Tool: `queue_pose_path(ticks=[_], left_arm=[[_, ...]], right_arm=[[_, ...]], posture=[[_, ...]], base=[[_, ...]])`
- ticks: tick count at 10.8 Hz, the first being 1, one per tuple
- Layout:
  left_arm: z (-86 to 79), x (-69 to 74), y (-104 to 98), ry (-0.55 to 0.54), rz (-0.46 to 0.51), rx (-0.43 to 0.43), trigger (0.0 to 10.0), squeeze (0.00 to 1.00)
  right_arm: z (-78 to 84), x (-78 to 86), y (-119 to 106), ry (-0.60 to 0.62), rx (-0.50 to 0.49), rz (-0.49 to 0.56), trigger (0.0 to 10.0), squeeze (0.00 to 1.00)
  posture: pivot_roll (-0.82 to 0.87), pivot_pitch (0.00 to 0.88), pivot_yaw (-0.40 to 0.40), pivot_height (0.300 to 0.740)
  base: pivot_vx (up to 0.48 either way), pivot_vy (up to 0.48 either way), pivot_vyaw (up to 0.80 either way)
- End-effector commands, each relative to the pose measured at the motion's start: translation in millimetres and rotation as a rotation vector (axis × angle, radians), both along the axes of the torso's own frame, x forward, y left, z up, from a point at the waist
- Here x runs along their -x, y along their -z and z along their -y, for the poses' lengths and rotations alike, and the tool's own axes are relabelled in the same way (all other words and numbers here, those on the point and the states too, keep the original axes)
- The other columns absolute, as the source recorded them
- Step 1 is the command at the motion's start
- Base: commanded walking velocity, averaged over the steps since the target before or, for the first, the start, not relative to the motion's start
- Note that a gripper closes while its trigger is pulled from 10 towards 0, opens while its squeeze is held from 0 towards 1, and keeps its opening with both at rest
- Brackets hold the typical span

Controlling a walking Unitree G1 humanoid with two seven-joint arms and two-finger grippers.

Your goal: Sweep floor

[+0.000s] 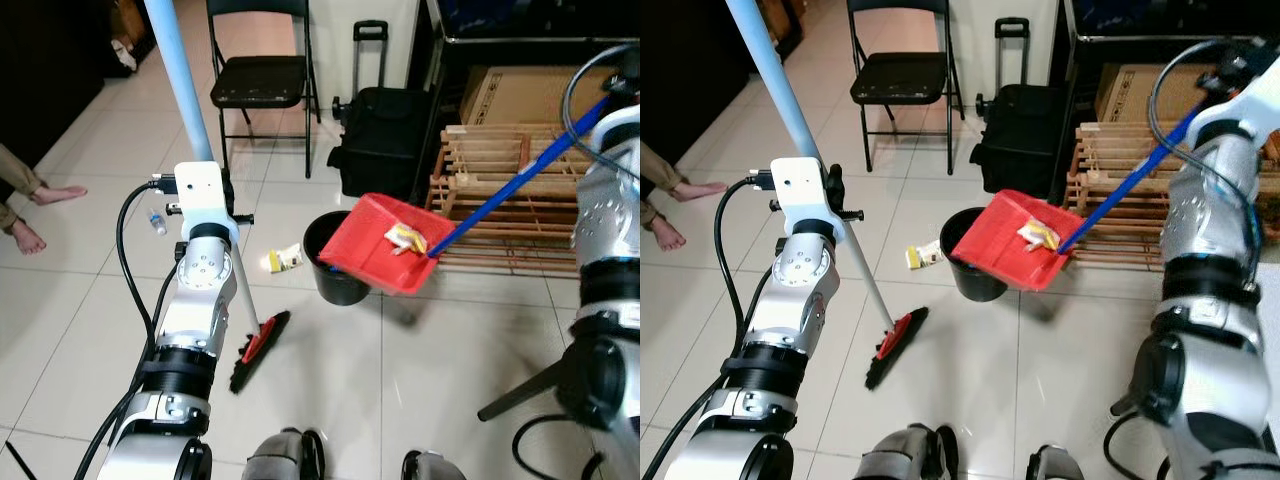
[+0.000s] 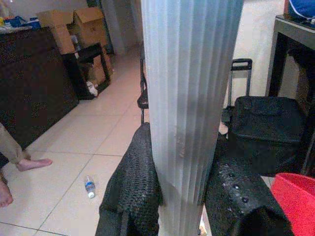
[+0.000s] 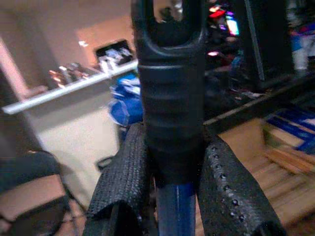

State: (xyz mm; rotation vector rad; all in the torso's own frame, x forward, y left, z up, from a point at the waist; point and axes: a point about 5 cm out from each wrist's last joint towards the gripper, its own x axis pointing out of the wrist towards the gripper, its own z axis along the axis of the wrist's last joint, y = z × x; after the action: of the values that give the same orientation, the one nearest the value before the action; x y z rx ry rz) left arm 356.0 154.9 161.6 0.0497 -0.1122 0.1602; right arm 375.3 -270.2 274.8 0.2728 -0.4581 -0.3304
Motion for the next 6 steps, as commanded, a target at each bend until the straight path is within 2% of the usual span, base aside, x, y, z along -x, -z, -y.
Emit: queue_pose_path(ticks=[1,4,6], left_arm=[[-2.3,-2.7,-12.5,-0.01,0.055,-0.026,10.0,0.0],[-2.2,-2.4,-12.6,-0.01,0.058,-0.025,10.0,0.0],[-2.4,-2.4,-12.8,-0.011,0.059,-0.025,10.0,0.0]], right_arm=[[-8.2,5.3,-22.1,-0.065,-0.008,0.135,10.0,0.0],[-23.9,10.9,-27.8,-0.142,-0.043,0.243,10.0,0.0],[-26.1,13.1,-25.9,-0.145,-0.048,0.244,10.0,0.0]], posture=[[0.0,0.066,0.115,0.74],[0.0,0.065,0.113,0.74],[0.0,0.065,0.113,0.74]], base=[[0.0,0.0,0.0],[0.0,0.0,0.0],[0.0,0.0,0.0]])
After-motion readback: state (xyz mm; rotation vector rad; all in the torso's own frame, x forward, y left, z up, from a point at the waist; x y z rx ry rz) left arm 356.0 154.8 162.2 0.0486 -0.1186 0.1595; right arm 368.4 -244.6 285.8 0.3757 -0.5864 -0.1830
